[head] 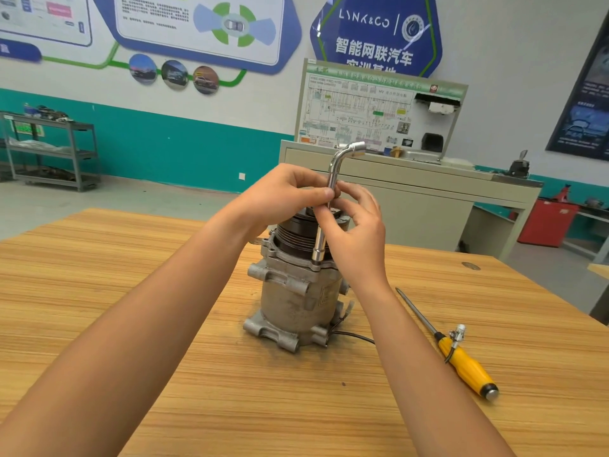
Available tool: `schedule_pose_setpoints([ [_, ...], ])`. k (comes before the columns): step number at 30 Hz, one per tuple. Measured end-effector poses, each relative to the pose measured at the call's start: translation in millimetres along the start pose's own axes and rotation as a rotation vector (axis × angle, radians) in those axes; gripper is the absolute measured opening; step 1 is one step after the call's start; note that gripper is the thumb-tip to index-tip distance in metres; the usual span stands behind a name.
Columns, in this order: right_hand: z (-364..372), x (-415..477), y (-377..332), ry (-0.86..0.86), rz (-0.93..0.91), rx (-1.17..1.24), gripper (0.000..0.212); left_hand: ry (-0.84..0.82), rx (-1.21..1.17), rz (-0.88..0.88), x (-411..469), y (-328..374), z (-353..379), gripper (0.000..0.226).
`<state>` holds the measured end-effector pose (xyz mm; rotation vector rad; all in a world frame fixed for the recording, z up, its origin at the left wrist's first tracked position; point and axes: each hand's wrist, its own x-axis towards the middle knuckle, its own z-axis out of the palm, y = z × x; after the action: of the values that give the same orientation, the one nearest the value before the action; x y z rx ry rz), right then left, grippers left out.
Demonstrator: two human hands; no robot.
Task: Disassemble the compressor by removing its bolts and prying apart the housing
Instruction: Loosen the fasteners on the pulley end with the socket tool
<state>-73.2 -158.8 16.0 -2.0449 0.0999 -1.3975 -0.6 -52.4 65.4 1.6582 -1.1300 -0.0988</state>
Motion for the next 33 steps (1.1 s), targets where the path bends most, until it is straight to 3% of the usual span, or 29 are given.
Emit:
schedule_pose_setpoints([
  [5, -1.2, -1.0, -0.9, -0.002, -0.001, 0.001, 0.017, 0.152, 0.001, 0.004, 4.2, -2.9, 6.8, 0.009],
  [10, -3.4, 2.4, 0.3, -0.100, -0.008, -0.035, 0.022, 0.022, -0.022, -0.005, 1.7, -3.5, -1.1, 0.024],
  [13, -2.6, 3.7, 2.9, -0.130, 0.014, -0.052, 0.025, 0.068, -0.038, -0.009, 3.5, -4.2, -1.3, 0.022],
  [16, -1.6, -0.9, 4.0, -0.057, 0.075, 0.031, 0.021, 0.120, -0.056, -0.010, 4.1, -4.9, 3.0, 0.008],
  [19, -1.2, -4.5, 4.0, 0.027, 0.058, 0.093, 0.012, 0.127, -0.029, -0.003, 4.8, -5.5, 4.8, 0.009],
  [24, -3.4, 2.2, 6.1, -0.110, 0.056, 0.050, 0.016, -0.001, -0.012, 0.053, 2.8, -3.8, -1.5, 0.018],
  [28, -2.8, 0.5, 5.8, -0.054, 0.125, 0.050, 0.021, 0.084, -0.042, 0.049, 4.5, -3.8, -1.2, 0.010],
  [33, -3.9, 0.7, 3.9, -0.026, 0.102, 0.035, 0.012, 0.162, 0.013, 0.058, 6.5, -5.0, 3.4, 0.010],
])
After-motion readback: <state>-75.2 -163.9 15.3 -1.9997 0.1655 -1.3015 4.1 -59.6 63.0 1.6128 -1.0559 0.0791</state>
